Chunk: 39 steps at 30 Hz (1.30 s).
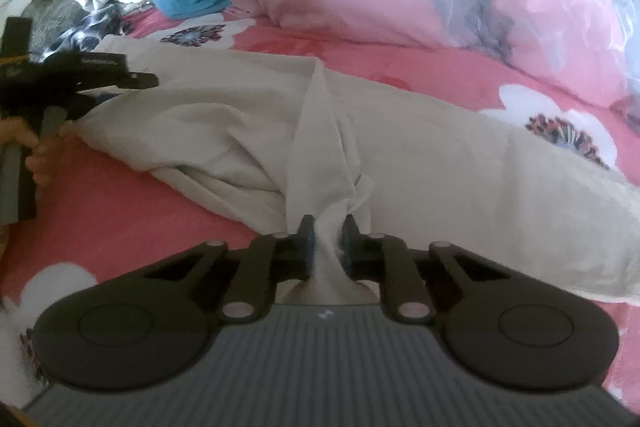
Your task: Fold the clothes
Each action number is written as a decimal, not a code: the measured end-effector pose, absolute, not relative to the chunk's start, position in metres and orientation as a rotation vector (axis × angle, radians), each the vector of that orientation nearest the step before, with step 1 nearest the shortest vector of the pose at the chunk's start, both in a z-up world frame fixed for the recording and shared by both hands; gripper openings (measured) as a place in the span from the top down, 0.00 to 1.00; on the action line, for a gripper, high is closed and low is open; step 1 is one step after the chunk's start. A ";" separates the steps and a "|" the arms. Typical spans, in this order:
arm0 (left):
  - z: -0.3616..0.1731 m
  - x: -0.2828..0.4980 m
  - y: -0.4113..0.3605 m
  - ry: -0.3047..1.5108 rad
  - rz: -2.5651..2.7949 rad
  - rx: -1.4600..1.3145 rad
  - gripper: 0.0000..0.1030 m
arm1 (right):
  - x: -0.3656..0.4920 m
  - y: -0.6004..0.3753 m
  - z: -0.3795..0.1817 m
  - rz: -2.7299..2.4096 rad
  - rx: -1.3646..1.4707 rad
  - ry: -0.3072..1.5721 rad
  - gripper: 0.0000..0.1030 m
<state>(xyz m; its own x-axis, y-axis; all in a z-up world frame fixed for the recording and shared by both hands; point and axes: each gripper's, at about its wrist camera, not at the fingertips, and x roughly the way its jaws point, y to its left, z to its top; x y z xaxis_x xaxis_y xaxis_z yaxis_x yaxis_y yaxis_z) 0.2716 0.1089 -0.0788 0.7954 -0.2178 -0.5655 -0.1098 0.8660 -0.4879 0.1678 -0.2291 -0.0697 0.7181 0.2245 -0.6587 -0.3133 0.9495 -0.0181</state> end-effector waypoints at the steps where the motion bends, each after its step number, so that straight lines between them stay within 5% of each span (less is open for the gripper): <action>1: -0.079 0.272 0.109 0.656 -0.062 -0.532 0.49 | 0.163 -0.228 -0.067 0.298 -0.149 0.698 0.90; 11: -0.079 0.271 0.112 0.657 -0.064 -0.542 0.49 | 0.131 -0.193 -0.058 0.184 -0.551 0.553 0.91; 24: -0.080 0.271 0.112 0.655 -0.064 -0.541 0.49 | 0.154 -0.207 -0.039 0.004 -0.726 0.413 0.92; 39: -0.080 0.271 0.111 0.653 -0.060 -0.526 0.49 | 0.322 -0.285 -0.058 -0.017 -0.627 0.676 0.92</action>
